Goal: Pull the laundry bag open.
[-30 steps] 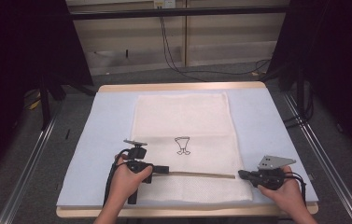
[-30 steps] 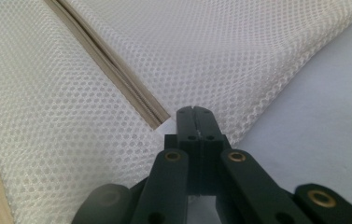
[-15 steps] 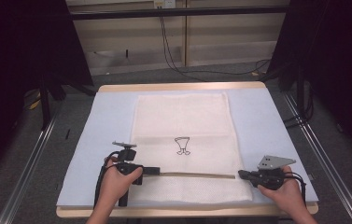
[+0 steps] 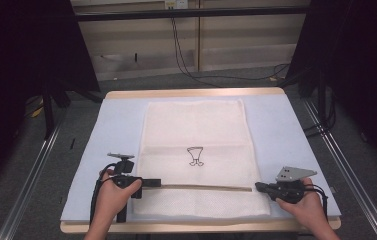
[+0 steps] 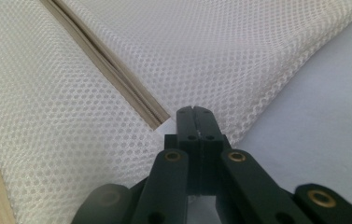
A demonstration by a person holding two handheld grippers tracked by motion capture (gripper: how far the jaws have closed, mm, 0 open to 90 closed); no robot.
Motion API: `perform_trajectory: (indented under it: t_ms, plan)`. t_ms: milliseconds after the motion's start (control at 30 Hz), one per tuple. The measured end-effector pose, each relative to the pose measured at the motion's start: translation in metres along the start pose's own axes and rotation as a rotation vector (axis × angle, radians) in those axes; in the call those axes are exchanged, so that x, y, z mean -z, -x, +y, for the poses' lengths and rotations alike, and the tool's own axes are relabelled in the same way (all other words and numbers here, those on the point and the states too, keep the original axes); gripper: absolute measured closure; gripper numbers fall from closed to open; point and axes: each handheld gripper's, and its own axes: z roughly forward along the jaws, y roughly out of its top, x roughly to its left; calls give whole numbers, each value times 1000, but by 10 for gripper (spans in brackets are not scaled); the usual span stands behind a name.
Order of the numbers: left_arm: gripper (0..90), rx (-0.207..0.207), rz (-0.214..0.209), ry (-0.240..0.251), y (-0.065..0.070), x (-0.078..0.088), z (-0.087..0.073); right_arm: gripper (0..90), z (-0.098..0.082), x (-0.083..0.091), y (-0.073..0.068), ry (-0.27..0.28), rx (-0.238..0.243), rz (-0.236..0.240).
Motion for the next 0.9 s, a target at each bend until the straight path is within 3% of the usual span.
perform_trajectory:
  t_ms: [167,400,600,633,667,733,900]
  plan:
    - [873,20,8,13,-9,9,-2,900,0,0,0,-2,0,1]
    - [875,8,29,19,-9,16,-3,900,0,0,0,-3,2,1]
    - [875,28,31,30,-16,24,-4,900,0,0,0,-1,1,1]
    - [874,12,40,27,-18,25,-4,900,0,0,0,-1,0,1]
    - [874,36,27,35,-19,26,-4,900,0,0,0,-1,1,0]
    - [874,34,37,35,-22,29,-5,900,0,0,0,-3,3,2]
    - [874,73,40,50,-28,36,-7,900,0,0,0,0,1,4]
